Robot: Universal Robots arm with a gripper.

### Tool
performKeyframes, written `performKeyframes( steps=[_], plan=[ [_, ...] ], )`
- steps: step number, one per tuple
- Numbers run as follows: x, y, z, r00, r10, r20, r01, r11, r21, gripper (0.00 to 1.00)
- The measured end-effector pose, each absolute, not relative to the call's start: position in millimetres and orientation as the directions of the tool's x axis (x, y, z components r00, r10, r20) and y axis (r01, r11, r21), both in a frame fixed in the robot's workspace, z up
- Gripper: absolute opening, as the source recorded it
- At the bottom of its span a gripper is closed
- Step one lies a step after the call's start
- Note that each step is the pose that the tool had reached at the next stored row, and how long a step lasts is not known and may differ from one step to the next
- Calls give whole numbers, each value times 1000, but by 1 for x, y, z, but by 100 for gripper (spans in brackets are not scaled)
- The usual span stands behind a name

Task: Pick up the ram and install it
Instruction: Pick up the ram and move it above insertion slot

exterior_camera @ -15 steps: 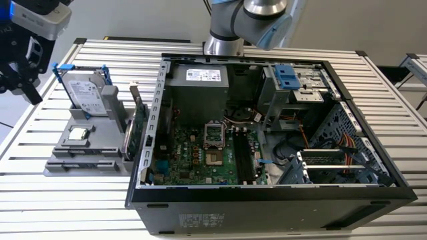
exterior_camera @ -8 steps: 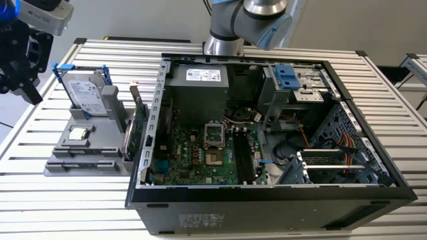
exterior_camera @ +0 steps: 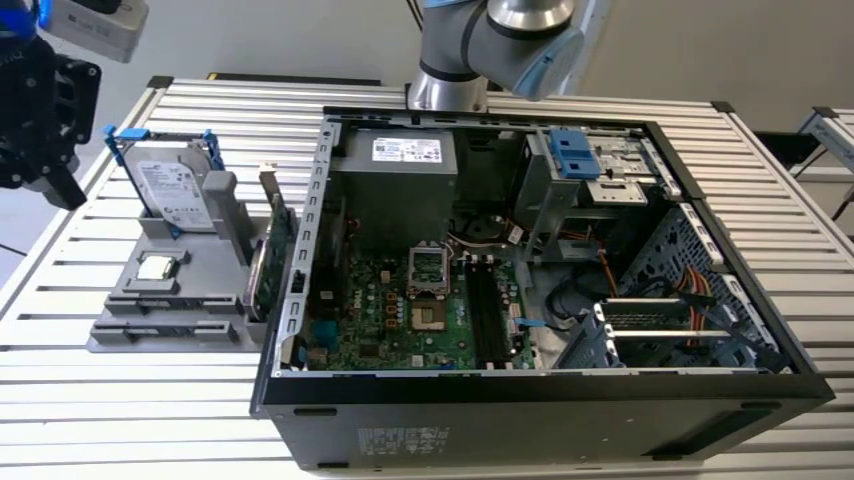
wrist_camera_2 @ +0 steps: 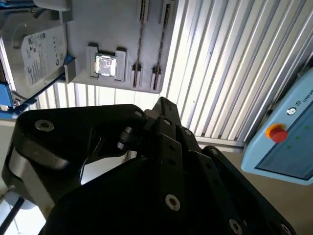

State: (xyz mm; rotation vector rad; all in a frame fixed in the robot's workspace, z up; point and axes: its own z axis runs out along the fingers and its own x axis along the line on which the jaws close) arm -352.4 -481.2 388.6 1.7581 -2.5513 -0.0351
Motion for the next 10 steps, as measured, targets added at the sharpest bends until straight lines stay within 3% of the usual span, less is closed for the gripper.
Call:
performKeyframes(
  steps=[10],
  plan=[
    [-352, -481, 389, -212, -977, 17, -977, 213, 25, 0]
  ],
)
